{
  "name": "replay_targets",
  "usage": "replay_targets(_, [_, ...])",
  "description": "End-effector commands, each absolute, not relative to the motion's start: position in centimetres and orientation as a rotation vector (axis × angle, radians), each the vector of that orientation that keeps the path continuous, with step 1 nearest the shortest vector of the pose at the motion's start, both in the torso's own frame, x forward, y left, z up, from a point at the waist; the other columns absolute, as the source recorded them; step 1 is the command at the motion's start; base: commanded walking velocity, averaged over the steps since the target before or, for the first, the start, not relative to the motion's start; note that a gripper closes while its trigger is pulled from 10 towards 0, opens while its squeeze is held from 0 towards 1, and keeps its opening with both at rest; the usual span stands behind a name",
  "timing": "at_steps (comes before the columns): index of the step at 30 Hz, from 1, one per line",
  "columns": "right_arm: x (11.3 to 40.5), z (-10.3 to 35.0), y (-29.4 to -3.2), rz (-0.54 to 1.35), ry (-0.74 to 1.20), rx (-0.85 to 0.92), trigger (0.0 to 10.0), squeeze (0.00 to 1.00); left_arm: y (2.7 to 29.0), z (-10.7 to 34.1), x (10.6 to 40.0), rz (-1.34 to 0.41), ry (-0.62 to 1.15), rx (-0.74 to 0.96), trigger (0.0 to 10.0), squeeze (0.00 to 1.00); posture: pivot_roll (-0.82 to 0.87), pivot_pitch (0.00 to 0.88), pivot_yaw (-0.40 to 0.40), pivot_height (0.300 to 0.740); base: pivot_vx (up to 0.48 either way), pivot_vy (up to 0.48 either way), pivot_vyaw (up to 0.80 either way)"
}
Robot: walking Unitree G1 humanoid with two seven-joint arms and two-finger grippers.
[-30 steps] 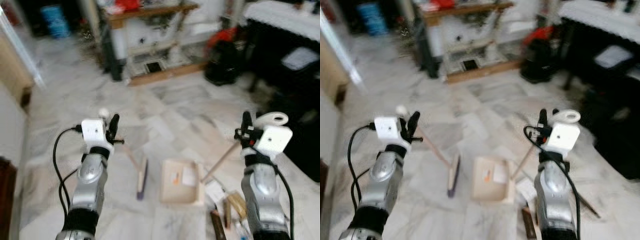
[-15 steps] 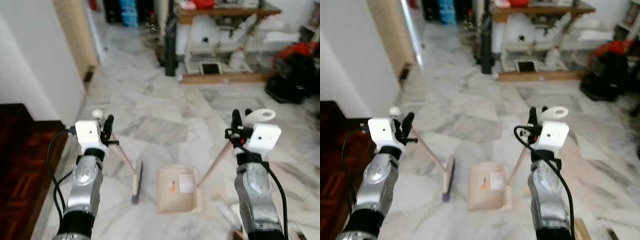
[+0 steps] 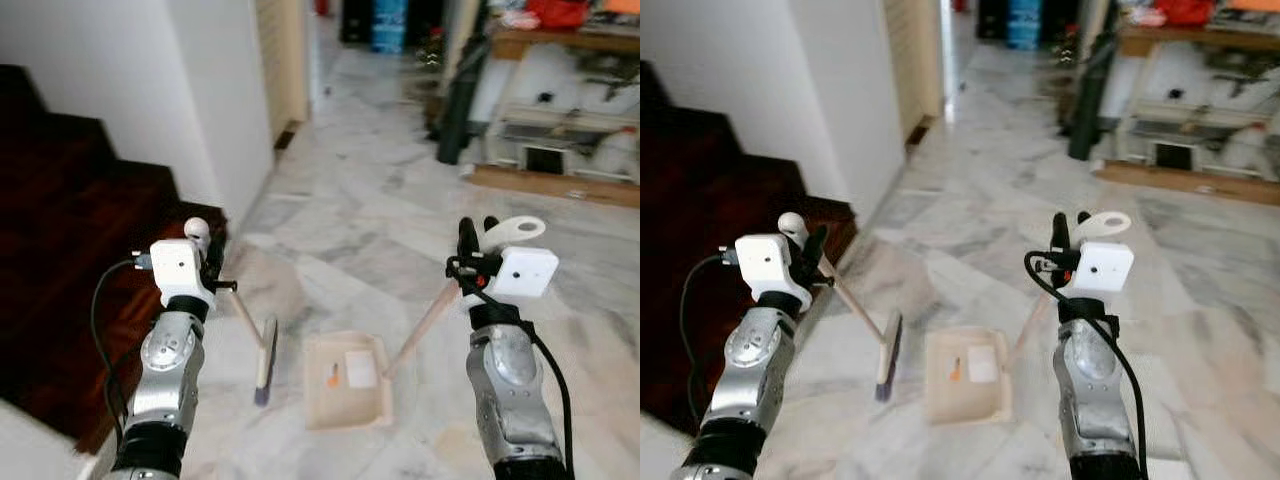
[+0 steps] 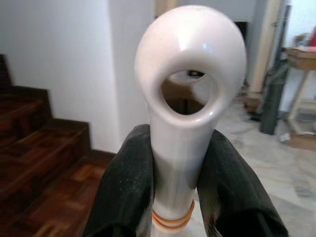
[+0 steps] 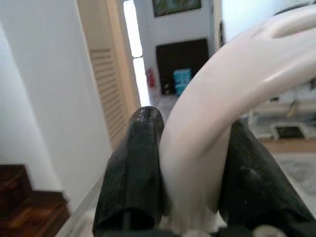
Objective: Sweep floor
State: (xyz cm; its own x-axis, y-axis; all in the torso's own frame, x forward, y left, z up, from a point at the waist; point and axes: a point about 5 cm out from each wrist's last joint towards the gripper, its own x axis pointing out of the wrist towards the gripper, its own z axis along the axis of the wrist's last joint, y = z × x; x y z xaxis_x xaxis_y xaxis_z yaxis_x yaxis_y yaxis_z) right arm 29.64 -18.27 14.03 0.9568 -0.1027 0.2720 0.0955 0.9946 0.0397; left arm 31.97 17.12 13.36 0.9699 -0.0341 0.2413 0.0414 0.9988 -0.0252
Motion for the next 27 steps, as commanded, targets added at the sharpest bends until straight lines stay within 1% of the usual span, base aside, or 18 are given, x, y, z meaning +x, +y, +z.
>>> replay_targets(1, [29.86, 15.56, -18.06, -0.088, -0.347, 0.022, 10.0, 0.0, 17.35, 14.58, 32.03, -0.039, -0.293, -0.022, 10.0, 0.0, -0.07, 0.025, 0.009, 0.74, 0.0, 0.0, 0.8])
replay_targets(9, [29.75, 15.49, -18.09, -0.079, -0.348, 0.021, 10.0, 0.0, 17.47, 14.34, 31.7, -0.038, -0.288, -0.018, 10.0, 0.0, -0.07, 0.001, 0.006, 0.74, 0.0, 0.0, 0.8])
replay_targets(27, [29.68, 15.44, -17.93, -0.068, -0.346, 0.022, 10.0, 0.0, 17.21, 14.19, 31.45, -0.047, -0.285, -0.024, 10.0, 0.0, -0.07, 0.0, 0.009, 0.74, 0.0, 0.0, 0.8])
